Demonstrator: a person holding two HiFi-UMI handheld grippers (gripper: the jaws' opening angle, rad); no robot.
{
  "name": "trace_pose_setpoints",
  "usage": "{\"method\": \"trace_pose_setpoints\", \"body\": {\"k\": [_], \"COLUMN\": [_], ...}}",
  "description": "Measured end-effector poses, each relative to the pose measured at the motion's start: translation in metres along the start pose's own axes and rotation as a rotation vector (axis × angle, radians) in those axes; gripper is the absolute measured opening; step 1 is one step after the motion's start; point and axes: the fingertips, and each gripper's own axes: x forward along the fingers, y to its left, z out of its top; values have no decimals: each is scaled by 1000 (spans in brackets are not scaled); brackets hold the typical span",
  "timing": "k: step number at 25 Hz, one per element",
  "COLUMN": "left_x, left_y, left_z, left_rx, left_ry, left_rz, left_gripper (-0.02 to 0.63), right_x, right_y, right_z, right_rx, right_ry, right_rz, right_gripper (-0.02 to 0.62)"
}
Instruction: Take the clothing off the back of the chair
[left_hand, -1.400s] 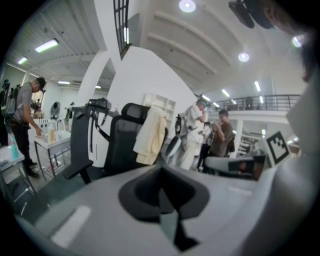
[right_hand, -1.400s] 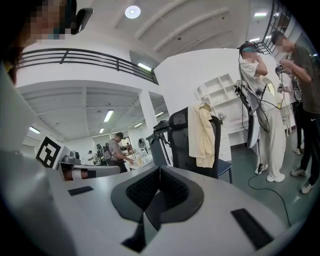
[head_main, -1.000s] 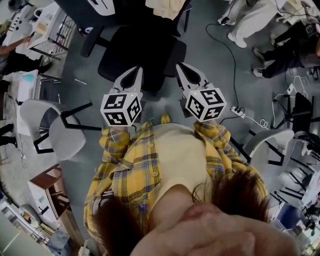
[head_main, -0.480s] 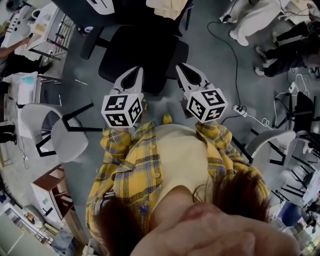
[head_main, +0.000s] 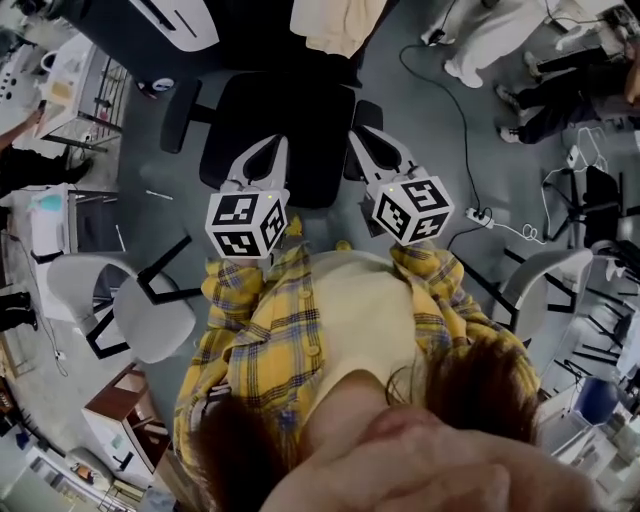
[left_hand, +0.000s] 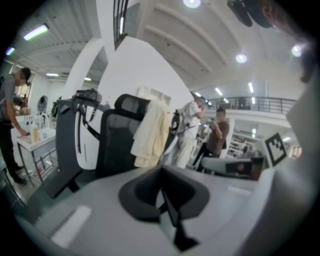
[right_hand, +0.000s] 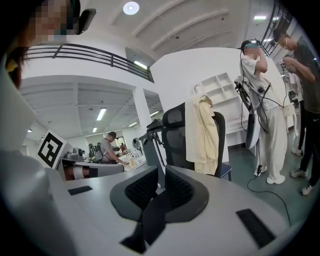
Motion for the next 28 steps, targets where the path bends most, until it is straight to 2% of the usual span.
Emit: {"method": "trace_pose_setpoints", "body": {"k": [9,16,23,28], "left_x": [20,27,46,62], "left_y": [52,76,89,84], "left_z": [15,26,34,45], "left_rx": [31,43,46,58], "left_ry": [23,14,18,22], "left_rz": [-73,-156,-160,-170], "left_gripper": [3,3,3,3], "right_x": [55,79,88,100], "right_y": [13,20,13,-8], "right_z": [9,12,16,34], "right_rx": [-9,-11,-17,-24], "right_ry": [-3,3,16,-16], "right_rz": [-61,-124,-156,-153], "right_gripper": [17,17,17,17]}}
